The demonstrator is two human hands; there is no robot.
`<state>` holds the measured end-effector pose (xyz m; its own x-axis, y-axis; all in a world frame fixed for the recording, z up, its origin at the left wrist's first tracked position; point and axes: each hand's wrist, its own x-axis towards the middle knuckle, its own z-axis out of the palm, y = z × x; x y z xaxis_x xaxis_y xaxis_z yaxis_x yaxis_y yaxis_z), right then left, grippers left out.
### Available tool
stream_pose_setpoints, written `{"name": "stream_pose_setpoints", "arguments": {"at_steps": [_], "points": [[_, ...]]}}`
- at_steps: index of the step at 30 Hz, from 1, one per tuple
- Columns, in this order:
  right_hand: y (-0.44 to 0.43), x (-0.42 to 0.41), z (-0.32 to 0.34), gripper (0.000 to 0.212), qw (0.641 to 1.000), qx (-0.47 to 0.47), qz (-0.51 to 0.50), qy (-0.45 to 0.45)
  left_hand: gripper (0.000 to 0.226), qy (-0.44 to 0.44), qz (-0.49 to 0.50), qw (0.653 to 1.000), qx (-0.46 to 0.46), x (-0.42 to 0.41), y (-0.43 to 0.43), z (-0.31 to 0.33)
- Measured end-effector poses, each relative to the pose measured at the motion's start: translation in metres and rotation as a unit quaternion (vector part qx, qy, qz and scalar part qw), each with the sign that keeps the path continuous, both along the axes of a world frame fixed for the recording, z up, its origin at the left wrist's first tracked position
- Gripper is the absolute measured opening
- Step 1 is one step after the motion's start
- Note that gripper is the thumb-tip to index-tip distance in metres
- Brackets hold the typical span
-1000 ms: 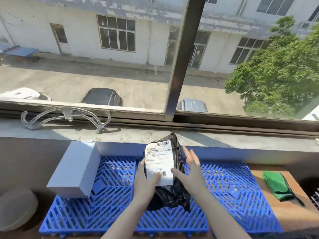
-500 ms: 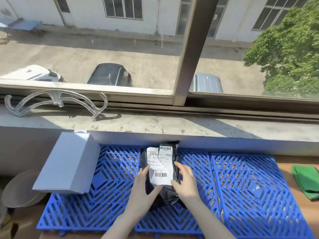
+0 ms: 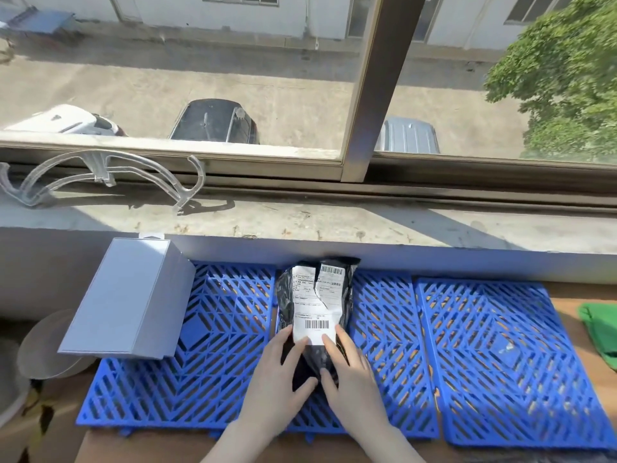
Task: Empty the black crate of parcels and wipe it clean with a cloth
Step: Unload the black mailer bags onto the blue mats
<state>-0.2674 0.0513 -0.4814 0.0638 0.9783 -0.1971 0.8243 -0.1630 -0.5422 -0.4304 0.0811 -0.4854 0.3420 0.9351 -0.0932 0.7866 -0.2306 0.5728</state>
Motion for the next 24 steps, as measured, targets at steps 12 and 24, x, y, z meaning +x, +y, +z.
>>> {"name": "stream_pose_setpoints", "arguments": {"at_steps": [12,24], "points": [[0.009,0.016,0.05,0.053,0.999,-0.039,0.008,-0.016,0.057,-0.019,0.053,0.998,-0.009,0.01,0.011,0.042],[-0.042,0.065,0.152,0.044,0.985,0.148,-0.088,-0.024,0.039,-0.156,-0.019,0.982,0.109,0.061,-0.038,0.102]]}}
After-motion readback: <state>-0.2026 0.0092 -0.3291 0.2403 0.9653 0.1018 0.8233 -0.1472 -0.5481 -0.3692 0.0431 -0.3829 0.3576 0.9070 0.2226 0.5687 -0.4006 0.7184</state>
